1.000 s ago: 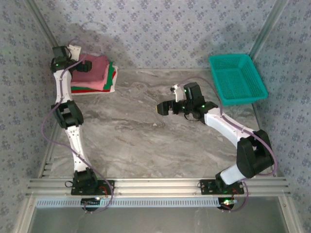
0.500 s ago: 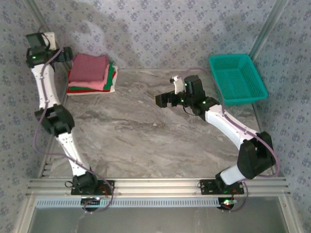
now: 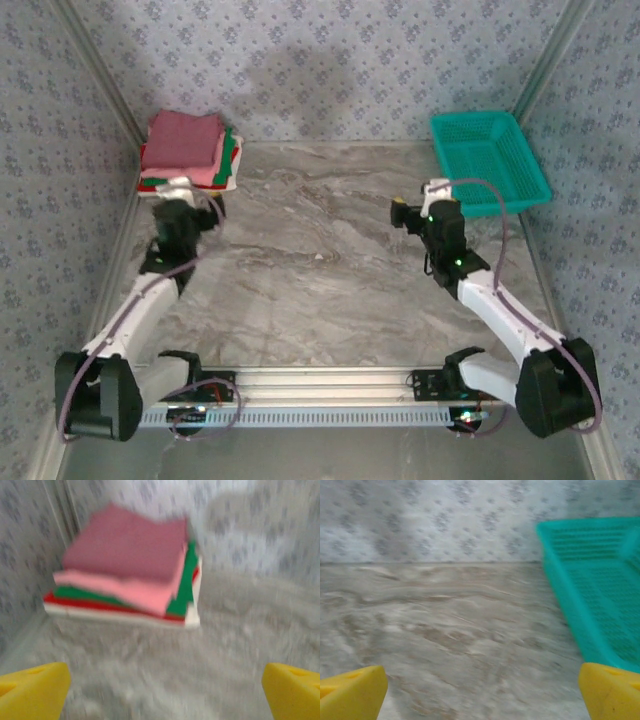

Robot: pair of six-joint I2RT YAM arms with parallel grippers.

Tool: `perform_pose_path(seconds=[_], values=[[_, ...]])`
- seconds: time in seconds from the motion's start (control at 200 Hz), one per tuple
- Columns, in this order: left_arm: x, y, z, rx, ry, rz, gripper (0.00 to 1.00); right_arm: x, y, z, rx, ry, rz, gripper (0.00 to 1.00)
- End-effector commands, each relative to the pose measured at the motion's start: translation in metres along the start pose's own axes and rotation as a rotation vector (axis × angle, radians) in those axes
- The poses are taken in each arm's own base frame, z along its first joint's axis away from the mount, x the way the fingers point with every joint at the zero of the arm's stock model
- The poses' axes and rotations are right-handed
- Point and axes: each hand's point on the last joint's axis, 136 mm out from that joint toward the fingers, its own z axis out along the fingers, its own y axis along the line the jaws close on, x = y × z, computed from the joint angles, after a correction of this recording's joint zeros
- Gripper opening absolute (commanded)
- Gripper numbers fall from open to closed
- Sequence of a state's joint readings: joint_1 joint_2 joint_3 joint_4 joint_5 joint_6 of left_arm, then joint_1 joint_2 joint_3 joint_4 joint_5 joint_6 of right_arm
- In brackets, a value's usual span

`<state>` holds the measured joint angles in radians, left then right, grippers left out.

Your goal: Fold and stack the t-shirts

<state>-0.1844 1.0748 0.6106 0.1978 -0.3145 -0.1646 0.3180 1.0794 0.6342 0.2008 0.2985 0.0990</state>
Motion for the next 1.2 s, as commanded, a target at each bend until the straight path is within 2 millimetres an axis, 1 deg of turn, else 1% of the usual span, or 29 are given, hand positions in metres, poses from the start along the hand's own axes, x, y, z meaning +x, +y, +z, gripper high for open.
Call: perform_pose_path(seconds=[0.0,0.075,0.11,0.19,0.275,0.335,0.395,0.425,0.455,0.52,0.535,0.545,0.57,0.6,0.63,0.695,0.75,0.789,0.844,0.904,0.949,0.999,1.044,1.089,1.194], values=[[-0.009,0.038,-0.014,-0.215,-0.143,-0.058,0.98,0.018,-0.042,-0.011,0.181,-0.042,-0.049,1.0],[0.021,0.059,-0.012,-0.327,-0.088,-0.022,0.98,0.041,-0.056,-0.013,0.203,-0.017,-0.027,1.0],[0.03,0.062,-0.009,-0.338,-0.071,0.005,0.98,0.053,-0.063,-0.012,0.217,0.008,0.002,1.0],[0.045,0.054,0.005,-0.287,-0.045,0.079,0.98,0.074,-0.079,-0.008,0.241,0.057,0.06,1.0],[0.061,0.051,0.022,-0.275,-0.008,0.111,0.98,0.094,-0.091,-0.004,0.279,0.098,0.059,1.0],[0.069,0.05,0.033,-0.269,0.006,0.123,0.98,0.104,-0.097,-0.001,0.29,0.099,0.06,1.0],[0.071,0.049,0.043,-0.243,-0.011,0.125,0.98,0.11,-0.103,0.004,0.298,0.089,0.055,1.0],[0.07,0.046,0.047,-0.229,-0.008,0.137,0.98,0.106,-0.104,0.007,0.298,0.075,0.031,1.0],[0.067,0.045,0.05,-0.21,-0.016,0.138,0.98,0.11,-0.105,0.009,0.291,0.098,0.047,1.0],[0.075,0.049,0.059,-0.187,0.032,0.108,0.98,0.101,-0.106,0.017,0.283,0.053,0.015,1.0],[0.077,0.051,0.061,-0.183,0.034,0.1,0.98,0.103,-0.105,0.019,0.273,0.057,0.009,1.0],[0.078,0.051,0.062,-0.18,0.035,0.093,0.98,0.099,-0.105,0.02,0.27,0.041,0.001,1.0],[0.082,0.054,0.064,-0.173,0.032,0.074,0.98,0.099,-0.102,0.025,0.247,0.043,-0.012,1.0],[0.083,0.056,0.065,-0.167,0.012,0.062,0.98,0.099,-0.102,0.029,0.229,0.043,-0.008,1.0],[0.086,0.055,0.063,-0.16,0.031,0.064,0.98,0.097,-0.102,0.034,0.214,0.034,-0.003,1.0],[0.086,0.048,0.059,-0.102,-0.006,0.066,0.98,0.095,-0.098,0.04,0.186,0.006,-0.001,1.0],[0.092,0.041,0.053,-0.045,-0.059,0.076,0.98,0.1,-0.096,0.043,0.168,0.004,-0.005,1.0],[0.092,0.039,0.047,-0.027,-0.111,0.077,0.98,0.106,-0.093,0.042,0.151,-0.006,-0.009,1.0],[0.096,0.04,0.042,-0.022,-0.095,0.071,0.98,0.109,-0.086,0.04,0.114,-0.036,-0.021,1.0],[0.095,0.034,0.047,0.017,-0.085,0.084,0.98,0.112,-0.082,0.042,0.092,-0.033,-0.033,1.0],[0.1,0.026,0.054,0.058,-0.031,0.105,0.98,0.118,-0.08,0.05,0.073,-0.002,-0.037,1.0],[0.1,0.02,0.063,0.081,0.016,0.125,0.98,0.118,-0.077,0.059,0.061,0.037,-0.047,1.0],[0.101,0.023,0.069,0.078,0.049,0.112,0.98,0.122,-0.08,0.066,0.063,0.105,-0.029,1.0],[0.099,0.032,0.073,0.069,0.061,0.065,0.98,0.119,-0.086,0.066,0.05,0.083,0.008,1.0],[0.099,0.033,0.072,0.067,0.058,0.059,0.98,0.118,-0.086,0.065,0.082,0.084,-0.015,1.0]])
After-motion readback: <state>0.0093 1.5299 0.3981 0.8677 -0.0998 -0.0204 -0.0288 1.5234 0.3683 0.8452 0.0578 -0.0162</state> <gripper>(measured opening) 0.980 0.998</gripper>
